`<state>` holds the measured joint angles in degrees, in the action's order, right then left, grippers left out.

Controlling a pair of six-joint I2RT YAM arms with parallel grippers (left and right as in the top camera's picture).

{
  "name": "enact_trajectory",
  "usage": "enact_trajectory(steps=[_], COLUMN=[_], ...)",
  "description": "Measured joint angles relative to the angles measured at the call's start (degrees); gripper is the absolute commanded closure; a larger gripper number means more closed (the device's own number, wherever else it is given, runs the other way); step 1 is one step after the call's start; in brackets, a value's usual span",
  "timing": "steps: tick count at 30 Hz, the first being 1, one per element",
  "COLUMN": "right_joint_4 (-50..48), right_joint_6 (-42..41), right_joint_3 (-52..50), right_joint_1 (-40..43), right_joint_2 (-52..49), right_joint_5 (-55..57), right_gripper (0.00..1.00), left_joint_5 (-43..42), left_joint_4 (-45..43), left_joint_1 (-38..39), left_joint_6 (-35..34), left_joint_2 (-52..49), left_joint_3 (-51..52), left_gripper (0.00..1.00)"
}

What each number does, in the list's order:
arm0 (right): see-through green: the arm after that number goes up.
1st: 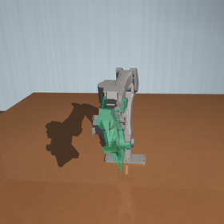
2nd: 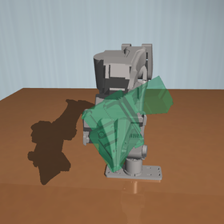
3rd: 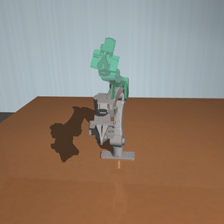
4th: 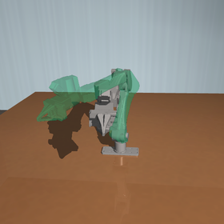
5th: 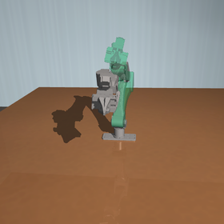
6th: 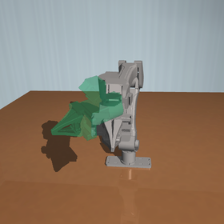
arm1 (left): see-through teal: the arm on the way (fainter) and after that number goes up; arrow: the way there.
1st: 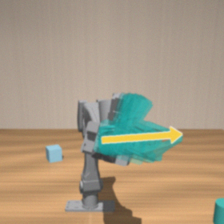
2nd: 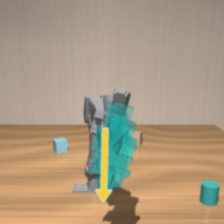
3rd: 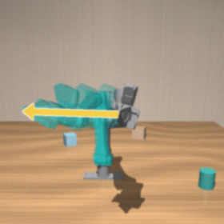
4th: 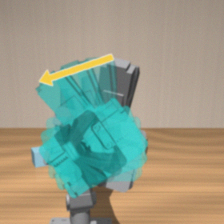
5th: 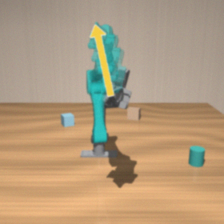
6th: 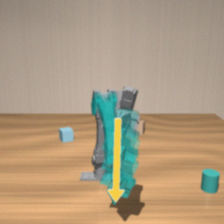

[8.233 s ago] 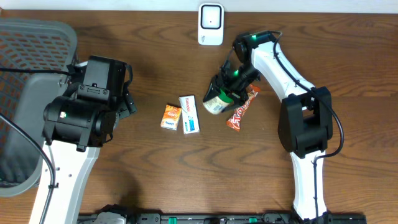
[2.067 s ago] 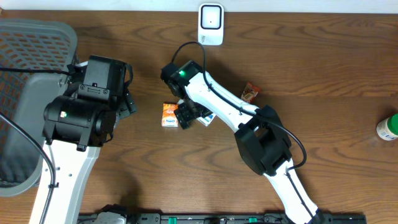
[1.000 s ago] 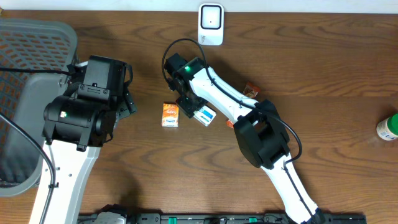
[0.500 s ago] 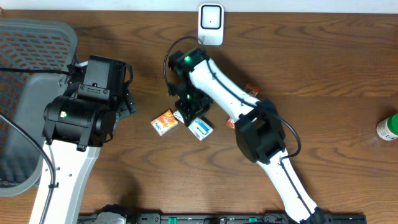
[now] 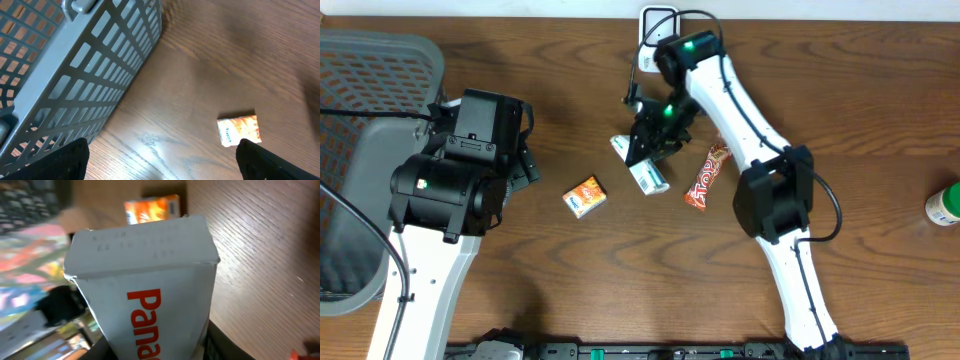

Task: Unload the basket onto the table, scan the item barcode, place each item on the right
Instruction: 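Lift the Panadol box with the right gripper to the scanner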

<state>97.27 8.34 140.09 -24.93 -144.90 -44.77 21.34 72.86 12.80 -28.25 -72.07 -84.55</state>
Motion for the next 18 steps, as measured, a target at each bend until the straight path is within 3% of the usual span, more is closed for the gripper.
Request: enact_trajectory(steps=[11, 18], right_joint_4=[0.0, -3.7], right_joint_6=[1.8, 2.7], right_joint_3=[0.0, 0.0], right_joint_1=[3.2, 2.9], right_joint_2=[0.0, 0.0], right_joint_5=[-10.9, -4.6], right_gripper=[0.65, 0.64], left_joint_5=[0.0, 0.0], left_joint_4=[0.0, 0.0], left_joint_1=[0.0, 0.0], left_joint_6=[0.0, 0.0], left_joint_2=[0.0, 0.0], left_joint_3=[0.0, 0.0], left_gripper=[0.06, 0.06])
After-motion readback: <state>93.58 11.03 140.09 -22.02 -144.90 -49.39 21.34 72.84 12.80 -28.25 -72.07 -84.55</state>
